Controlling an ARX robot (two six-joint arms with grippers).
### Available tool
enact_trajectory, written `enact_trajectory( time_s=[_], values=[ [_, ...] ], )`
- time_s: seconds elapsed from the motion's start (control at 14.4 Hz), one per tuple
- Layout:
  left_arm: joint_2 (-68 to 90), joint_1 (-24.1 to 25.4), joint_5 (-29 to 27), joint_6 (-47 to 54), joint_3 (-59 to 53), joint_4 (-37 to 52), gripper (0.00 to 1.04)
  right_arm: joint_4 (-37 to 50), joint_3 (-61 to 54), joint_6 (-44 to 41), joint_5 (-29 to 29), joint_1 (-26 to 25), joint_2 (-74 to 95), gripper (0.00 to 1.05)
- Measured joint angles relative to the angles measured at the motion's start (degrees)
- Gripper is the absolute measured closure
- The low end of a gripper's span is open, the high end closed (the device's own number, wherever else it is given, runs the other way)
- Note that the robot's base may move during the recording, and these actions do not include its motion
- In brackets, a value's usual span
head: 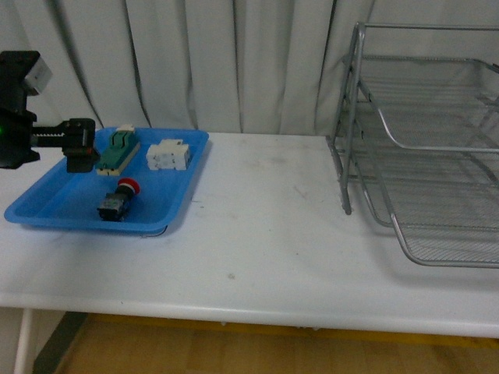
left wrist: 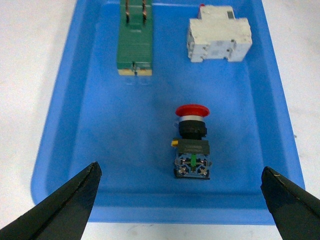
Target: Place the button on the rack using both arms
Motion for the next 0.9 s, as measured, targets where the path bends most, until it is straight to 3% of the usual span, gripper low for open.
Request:
enact_trajectory(
  time_s=[0.42,0.9],
  values=[
    [11.02,-1.92,2.99,0.31,9.64,-4.48,0.07,0.0,0.0,0.0,0.0,0.0,0.0,0.06],
    [19.47,-1.99,1.9,-0.33,16.94,-7.58,0.07,0.0,0.0,0.0,0.0,0.0,0.0,0.06]
  ],
)
